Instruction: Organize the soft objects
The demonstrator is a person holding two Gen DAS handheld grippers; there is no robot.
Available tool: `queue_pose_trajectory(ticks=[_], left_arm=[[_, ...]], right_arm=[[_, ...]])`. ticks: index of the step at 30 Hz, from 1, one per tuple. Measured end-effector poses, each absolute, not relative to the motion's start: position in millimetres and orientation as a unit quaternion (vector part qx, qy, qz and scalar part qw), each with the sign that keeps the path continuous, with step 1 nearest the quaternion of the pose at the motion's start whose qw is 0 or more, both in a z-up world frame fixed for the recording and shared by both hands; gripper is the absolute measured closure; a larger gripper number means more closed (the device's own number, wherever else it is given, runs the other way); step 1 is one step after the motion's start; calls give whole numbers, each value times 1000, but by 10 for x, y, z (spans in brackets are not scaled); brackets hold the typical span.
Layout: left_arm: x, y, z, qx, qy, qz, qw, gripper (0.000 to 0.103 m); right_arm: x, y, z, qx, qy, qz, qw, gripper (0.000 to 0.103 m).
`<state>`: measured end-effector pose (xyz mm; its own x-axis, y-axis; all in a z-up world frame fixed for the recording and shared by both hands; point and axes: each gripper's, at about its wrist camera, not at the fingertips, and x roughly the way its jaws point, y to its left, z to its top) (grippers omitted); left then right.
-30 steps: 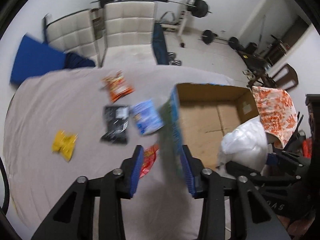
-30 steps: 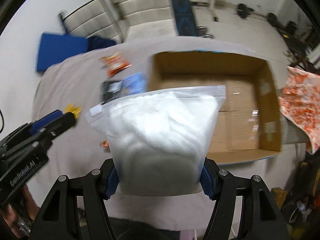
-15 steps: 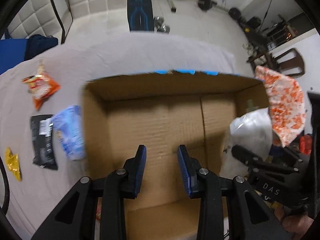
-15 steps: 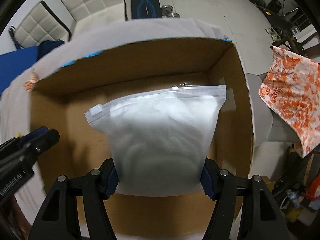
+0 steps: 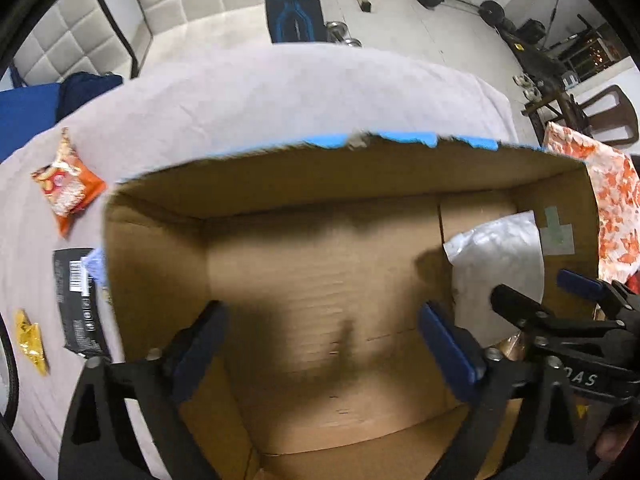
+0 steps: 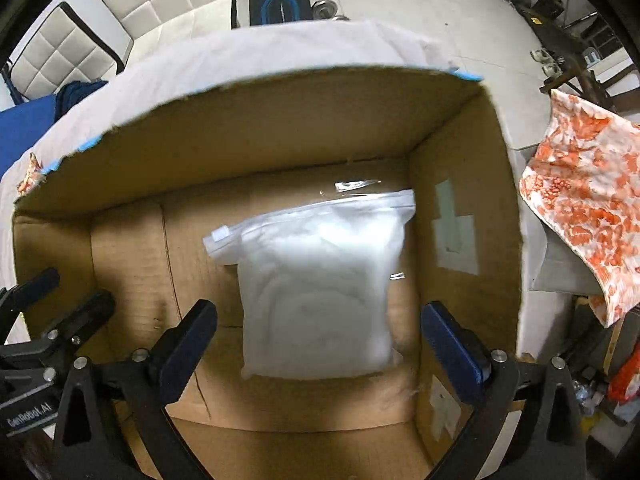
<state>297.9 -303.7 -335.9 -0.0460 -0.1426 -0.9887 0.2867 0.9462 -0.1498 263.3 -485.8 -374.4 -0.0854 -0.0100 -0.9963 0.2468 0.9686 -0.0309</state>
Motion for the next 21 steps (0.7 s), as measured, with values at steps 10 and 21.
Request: queue_pose_trajectory(ticks=[10, 21], left_arm=[[2906, -2342, -2705, 27, 658, -135, 740, 1], [2261, -249, -2168, 22, 643, -12, 766, 1]], right_arm=[[2405, -4425, -2998, 101, 703, -79, 699, 0], [1951, -2374, -2446, 95, 702, 32, 705, 0]])
